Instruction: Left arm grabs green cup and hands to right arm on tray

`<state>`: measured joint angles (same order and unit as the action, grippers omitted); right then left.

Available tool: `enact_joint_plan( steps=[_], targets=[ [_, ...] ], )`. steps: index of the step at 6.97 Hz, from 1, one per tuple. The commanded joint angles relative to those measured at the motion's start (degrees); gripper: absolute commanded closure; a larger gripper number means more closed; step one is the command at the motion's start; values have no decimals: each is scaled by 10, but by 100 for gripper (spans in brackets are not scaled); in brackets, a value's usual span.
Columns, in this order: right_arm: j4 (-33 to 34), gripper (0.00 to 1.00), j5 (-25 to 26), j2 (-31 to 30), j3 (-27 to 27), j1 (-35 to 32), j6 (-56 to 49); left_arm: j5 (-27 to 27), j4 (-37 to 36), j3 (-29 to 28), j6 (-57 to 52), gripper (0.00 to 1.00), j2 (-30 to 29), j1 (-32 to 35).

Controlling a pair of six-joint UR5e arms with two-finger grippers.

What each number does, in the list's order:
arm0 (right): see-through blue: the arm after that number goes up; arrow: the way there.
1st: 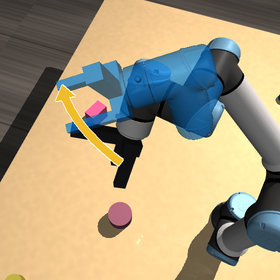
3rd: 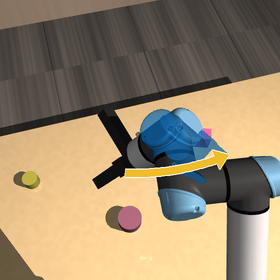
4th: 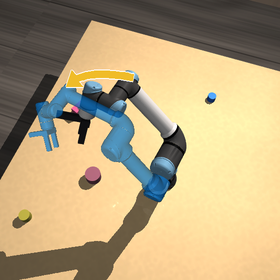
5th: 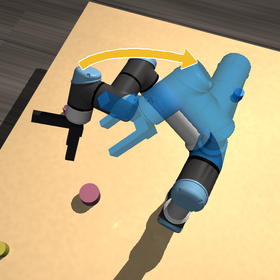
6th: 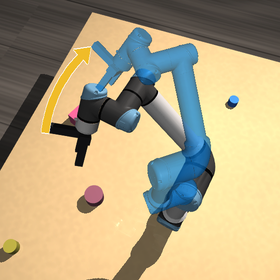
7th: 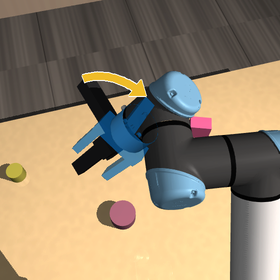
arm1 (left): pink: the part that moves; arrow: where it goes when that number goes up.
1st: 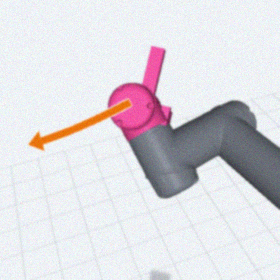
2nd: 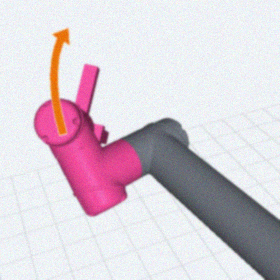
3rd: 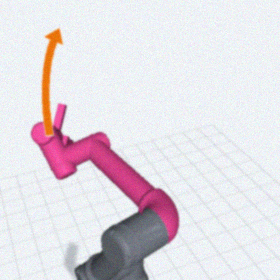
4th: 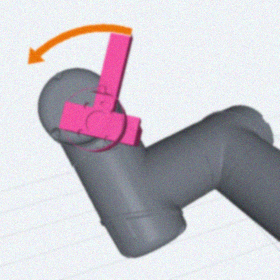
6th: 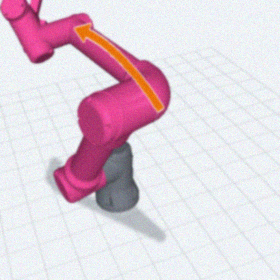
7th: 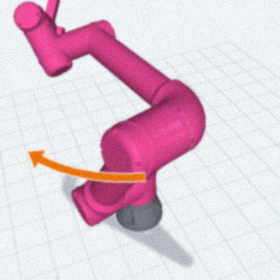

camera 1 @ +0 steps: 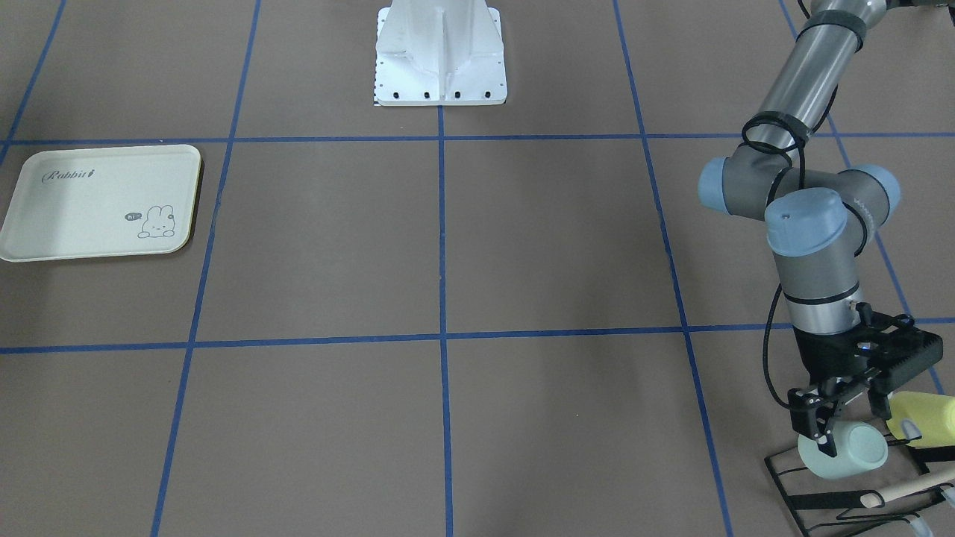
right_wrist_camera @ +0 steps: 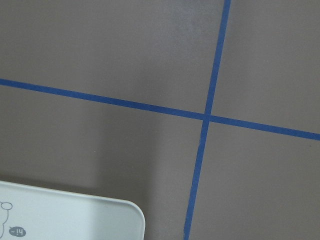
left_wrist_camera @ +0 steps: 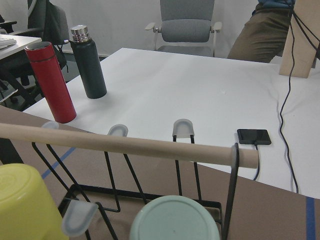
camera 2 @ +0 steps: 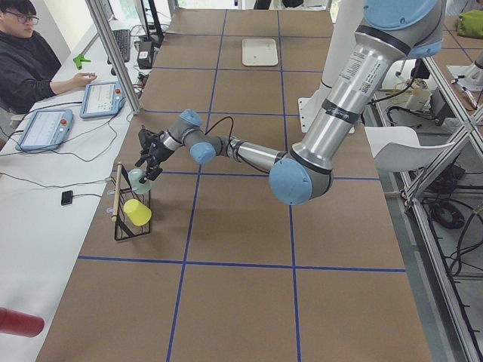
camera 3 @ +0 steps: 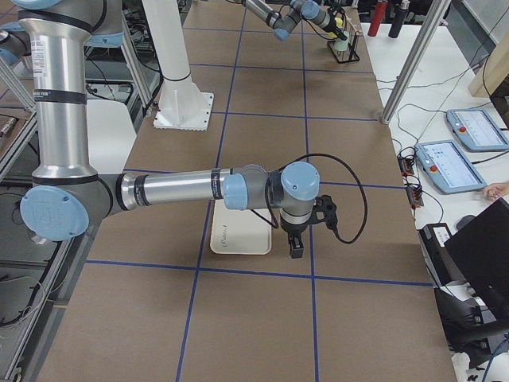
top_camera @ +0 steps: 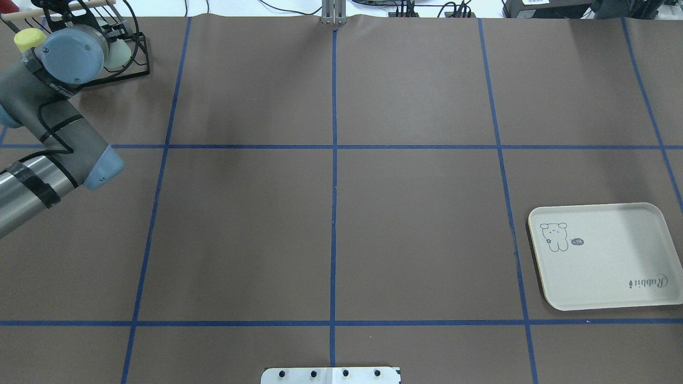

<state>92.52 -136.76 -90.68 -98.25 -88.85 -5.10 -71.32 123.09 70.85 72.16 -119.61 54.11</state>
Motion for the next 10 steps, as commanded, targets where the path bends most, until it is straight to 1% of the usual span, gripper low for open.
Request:
enact_joint_plan(
  steps=[1,3,4,5,6,7,8,9,10],
  targets=[
    [-1,1,0,1,1,0,0,7,9,-28,0,0,-15,-1],
    [0,1,0,0,3,0,-1,14,23,-47,1,0,-23,-1],
    [0,1,0,1,4,0,-1,14,26,-48,1,2,-23,-1],
    [0,1,0,1,4,0,-1,14,26,-49,1,6,-23,-1],
    [0,1,0,1,4,0,-1,14,26,-48,1,9,-23,-1],
    [-1,1,0,1,3,0,-1,14,26,-49,1,9,-23,-1],
    [0,1,0,1,3,0,-1,14,26,-49,1,13,-23,-1],
    [0,1,0,1,3,0,-1,14,27,-48,1,22,-23,-1],
    [0,1,0,0,2,0,-1,14,27,-48,1,35,-23,-1]
  ],
)
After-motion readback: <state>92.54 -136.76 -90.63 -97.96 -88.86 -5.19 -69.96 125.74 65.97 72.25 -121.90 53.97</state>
